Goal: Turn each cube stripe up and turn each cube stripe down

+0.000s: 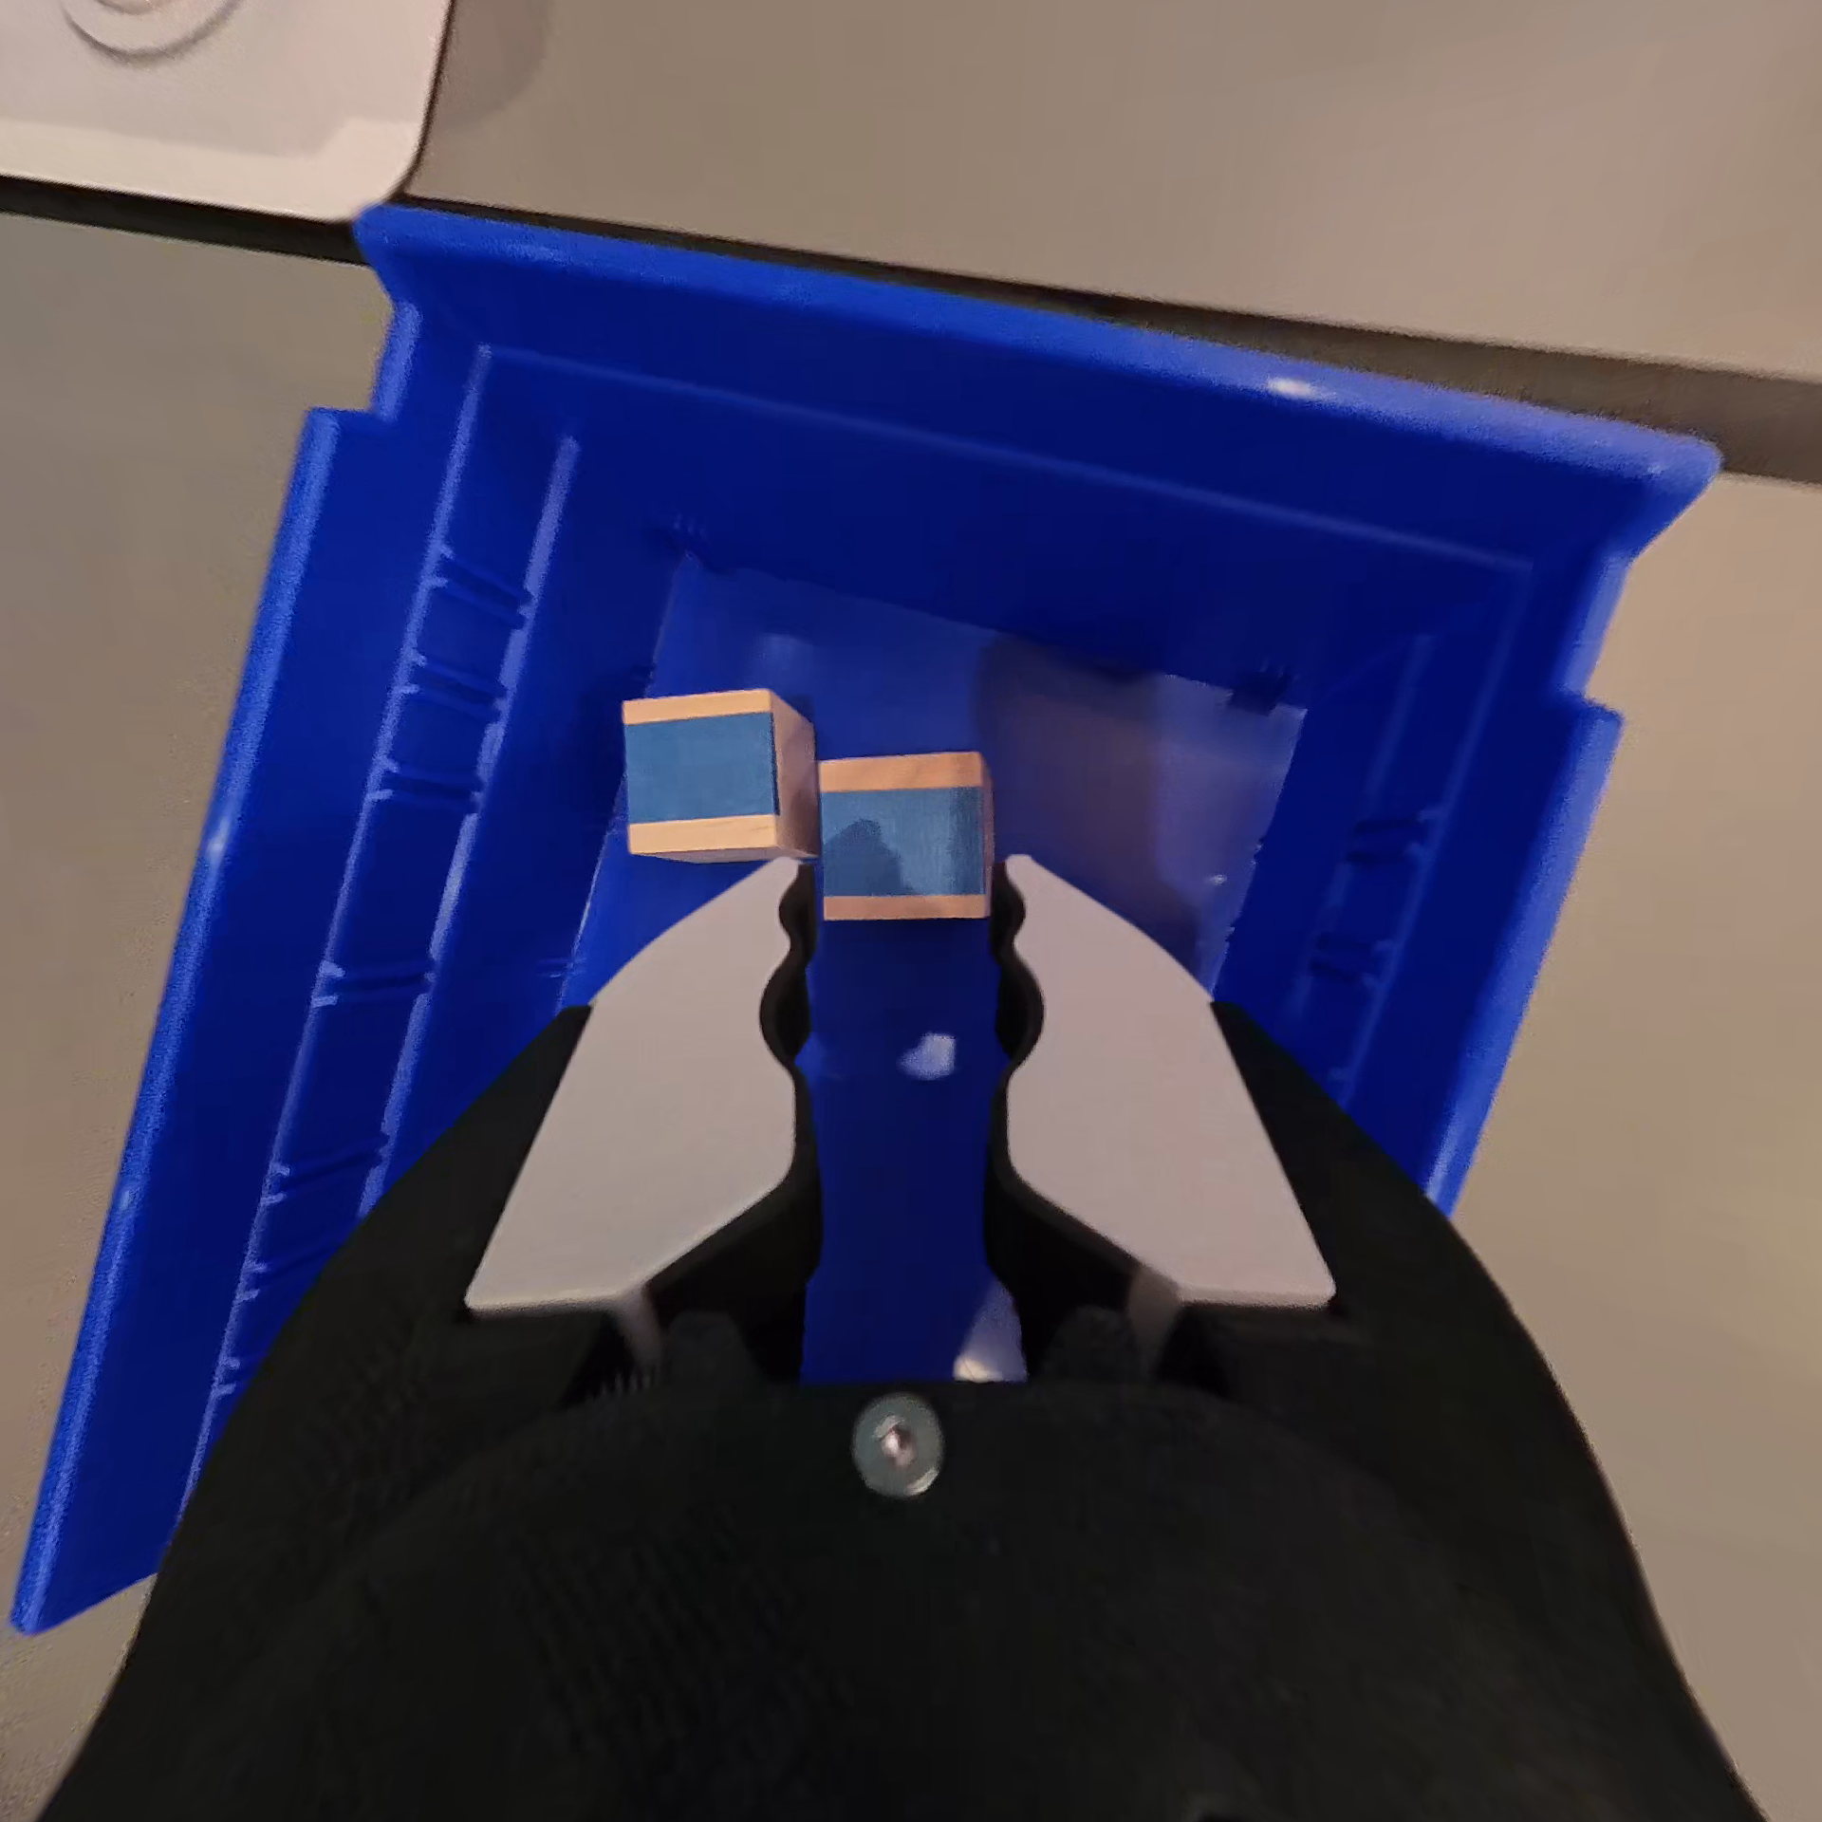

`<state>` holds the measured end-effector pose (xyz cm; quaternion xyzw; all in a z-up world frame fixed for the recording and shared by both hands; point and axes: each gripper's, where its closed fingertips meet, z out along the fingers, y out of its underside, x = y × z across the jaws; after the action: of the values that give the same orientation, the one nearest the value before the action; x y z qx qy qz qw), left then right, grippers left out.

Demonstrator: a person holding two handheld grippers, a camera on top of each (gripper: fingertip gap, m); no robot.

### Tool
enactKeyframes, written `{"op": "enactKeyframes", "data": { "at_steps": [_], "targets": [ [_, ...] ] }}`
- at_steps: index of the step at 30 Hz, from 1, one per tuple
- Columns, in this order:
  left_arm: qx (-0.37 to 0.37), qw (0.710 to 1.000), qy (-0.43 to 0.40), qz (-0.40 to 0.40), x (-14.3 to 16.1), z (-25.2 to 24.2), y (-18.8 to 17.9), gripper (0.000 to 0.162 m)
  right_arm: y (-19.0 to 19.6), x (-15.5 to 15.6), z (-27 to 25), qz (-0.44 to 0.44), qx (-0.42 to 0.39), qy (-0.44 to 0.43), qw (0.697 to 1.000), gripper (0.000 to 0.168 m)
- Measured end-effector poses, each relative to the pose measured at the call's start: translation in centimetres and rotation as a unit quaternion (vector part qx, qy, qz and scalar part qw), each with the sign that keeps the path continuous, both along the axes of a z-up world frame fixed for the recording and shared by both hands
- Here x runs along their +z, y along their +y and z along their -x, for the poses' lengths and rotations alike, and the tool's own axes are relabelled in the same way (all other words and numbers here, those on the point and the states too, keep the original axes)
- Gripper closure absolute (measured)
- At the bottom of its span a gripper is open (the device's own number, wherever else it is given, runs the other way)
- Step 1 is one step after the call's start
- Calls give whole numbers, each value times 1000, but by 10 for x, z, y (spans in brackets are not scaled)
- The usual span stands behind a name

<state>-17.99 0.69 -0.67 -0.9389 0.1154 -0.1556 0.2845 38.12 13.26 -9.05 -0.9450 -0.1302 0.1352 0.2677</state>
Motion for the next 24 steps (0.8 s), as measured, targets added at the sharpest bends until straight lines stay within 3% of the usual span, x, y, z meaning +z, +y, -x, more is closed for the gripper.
{"op": "enactKeyframes", "data": {
  "at_steps": [3,5,9,17,24],
  "targets": [
    [57,994,-39,81,-28,6,4,121,-2,11,3,-17,5,-9,1000,131],
    [70,995,-33,57,-37,9,26,133,-5,14,6,-19,14,-16,1000,130],
    [92,996,3,-22,-49,21,74,127,-8,15,9,-22,26,-34,999,129],
    [125,983,119,60,-110,37,84,104,-10,7,11,-9,47,-68,997,127],
    [125,980,137,77,-130,34,90,112,-12,4,13,-2,58,-78,995,127]
  ]
}}
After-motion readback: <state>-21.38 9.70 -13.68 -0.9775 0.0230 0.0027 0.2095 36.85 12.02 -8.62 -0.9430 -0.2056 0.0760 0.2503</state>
